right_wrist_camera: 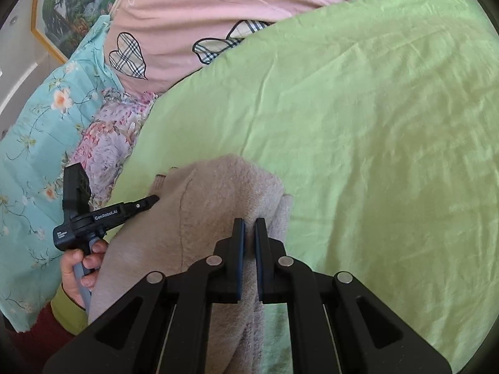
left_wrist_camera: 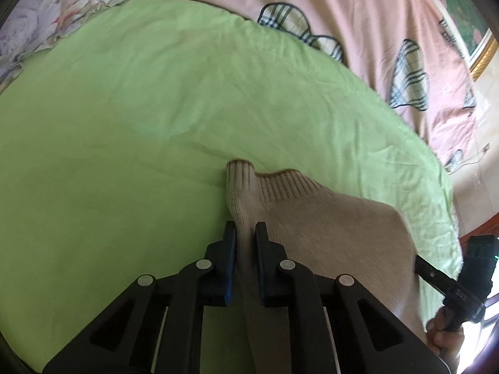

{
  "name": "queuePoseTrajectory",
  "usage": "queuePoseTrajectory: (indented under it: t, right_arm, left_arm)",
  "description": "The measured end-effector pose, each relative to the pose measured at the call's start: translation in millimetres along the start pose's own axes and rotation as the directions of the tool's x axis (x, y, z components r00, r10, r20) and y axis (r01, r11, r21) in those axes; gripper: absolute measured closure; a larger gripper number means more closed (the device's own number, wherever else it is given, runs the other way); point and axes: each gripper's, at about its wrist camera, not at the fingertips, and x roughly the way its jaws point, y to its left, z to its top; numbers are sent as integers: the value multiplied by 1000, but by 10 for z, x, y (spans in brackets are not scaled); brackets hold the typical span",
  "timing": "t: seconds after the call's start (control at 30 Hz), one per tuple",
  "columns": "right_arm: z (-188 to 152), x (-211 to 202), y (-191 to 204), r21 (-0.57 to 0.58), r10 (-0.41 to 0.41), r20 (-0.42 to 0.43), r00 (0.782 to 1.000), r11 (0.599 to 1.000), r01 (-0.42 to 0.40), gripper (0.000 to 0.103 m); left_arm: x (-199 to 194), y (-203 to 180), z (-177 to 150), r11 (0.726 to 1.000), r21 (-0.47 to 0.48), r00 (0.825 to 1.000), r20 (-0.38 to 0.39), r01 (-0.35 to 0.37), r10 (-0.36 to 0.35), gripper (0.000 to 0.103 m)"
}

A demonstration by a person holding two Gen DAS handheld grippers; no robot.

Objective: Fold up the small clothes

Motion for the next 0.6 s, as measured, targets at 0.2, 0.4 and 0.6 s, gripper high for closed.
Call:
queuePoseTrajectory:
  t: [0.2, 0.4, 0.6]
  right_arm:
    - [-132, -334, 42, 18, 23, 33, 999, 1000, -24, 91]
    - [-492, -679, 132, 17, 47, 43, 998, 999, -48, 70]
    - [-979, -977, 204, 23, 68, 55, 996, 997, -70, 61]
  left_arm:
    - [-659, -68, -487, 997, 34, 996, 47, 69, -71, 86]
    - [-1254, -250, -1298, 982, 163, 994, 36, 96, -103, 79]
    - [-1537, -345, -2013, 977, 198, 996, 29, 74, -81, 63]
